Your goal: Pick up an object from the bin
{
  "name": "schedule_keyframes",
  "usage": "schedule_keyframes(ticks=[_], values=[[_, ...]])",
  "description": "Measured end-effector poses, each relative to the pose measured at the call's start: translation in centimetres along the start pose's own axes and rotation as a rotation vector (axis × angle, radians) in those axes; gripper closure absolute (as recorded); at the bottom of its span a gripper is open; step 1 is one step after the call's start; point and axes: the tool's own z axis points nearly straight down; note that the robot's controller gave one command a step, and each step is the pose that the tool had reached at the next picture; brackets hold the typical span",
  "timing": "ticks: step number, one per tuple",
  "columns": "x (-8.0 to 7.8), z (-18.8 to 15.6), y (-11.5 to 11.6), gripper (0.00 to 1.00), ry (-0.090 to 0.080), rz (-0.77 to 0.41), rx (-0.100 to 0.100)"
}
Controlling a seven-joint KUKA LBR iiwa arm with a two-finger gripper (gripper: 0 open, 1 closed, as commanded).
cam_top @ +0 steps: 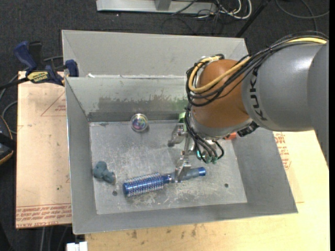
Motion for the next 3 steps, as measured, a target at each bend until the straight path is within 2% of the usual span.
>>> schedule_keyframes(ticks=[1, 2, 3], values=[[2.6, 6.0, -1.1, 0.00, 0.000, 0.022, 0.000], [2.4, 5.7, -1.1, 1.00, -0.006, 0.022, 0.000], [1.3, -10.8, -1.4, 1.00, -0.016, -0.207, 0.001]])
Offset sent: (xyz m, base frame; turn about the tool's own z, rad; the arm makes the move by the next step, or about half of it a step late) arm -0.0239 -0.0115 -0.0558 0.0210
